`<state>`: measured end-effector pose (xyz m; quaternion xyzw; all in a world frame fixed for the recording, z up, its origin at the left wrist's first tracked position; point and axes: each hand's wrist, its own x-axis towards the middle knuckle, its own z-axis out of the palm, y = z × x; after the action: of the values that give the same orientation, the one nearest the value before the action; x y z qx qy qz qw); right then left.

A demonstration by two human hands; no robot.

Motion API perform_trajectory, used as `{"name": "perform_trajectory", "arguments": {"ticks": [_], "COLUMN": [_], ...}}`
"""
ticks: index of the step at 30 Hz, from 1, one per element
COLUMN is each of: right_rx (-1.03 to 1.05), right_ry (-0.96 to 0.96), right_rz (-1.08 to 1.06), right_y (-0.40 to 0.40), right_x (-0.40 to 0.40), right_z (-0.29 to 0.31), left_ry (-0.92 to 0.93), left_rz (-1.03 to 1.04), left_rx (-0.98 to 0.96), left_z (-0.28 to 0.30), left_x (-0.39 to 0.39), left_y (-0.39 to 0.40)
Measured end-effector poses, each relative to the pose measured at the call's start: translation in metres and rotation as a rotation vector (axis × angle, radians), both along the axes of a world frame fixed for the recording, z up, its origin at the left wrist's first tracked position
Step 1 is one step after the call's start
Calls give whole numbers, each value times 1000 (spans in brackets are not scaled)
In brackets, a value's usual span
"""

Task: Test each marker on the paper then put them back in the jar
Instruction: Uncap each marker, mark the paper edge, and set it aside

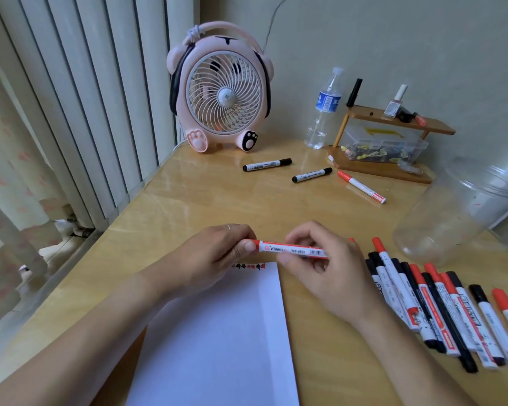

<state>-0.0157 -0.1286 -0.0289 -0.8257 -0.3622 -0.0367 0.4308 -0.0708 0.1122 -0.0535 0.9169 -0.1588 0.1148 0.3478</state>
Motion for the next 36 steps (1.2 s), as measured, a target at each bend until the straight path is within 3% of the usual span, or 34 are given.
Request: {"name": "perform_trajectory", "arguments": {"ticks": [5, 16, 19, 22, 26, 29, 36], "right_rx": [-6, 23, -112, -366, -375, -388, -578], "right_ry": [-153, -40, 20, -54, 30, 23, 18], "right_rz": [7, -12, -3, 14, 21, -99, -548], "right_y": [5, 11, 7, 6, 5, -2, -29], "right_x": [-3, -12, -9, -12, -15, -8, 13], "right_z": [-8, -8, 2, 6, 12, 16, 22], "left_ry": [-32, -135, -132, -135, -140, -141, 78], "left_rz": [6, 9, -28, -70, -48, 60, -214], "left_rx": [-46, -68, -11, 99, 96, 123, 312], "left_z": [-2, -6, -9, -12, -8, -2, -5], "left_x": [0, 2, 2, 1, -1, -5, -24], "left_y": [-3, -6, -6, -14, -25, -21, -38]}}
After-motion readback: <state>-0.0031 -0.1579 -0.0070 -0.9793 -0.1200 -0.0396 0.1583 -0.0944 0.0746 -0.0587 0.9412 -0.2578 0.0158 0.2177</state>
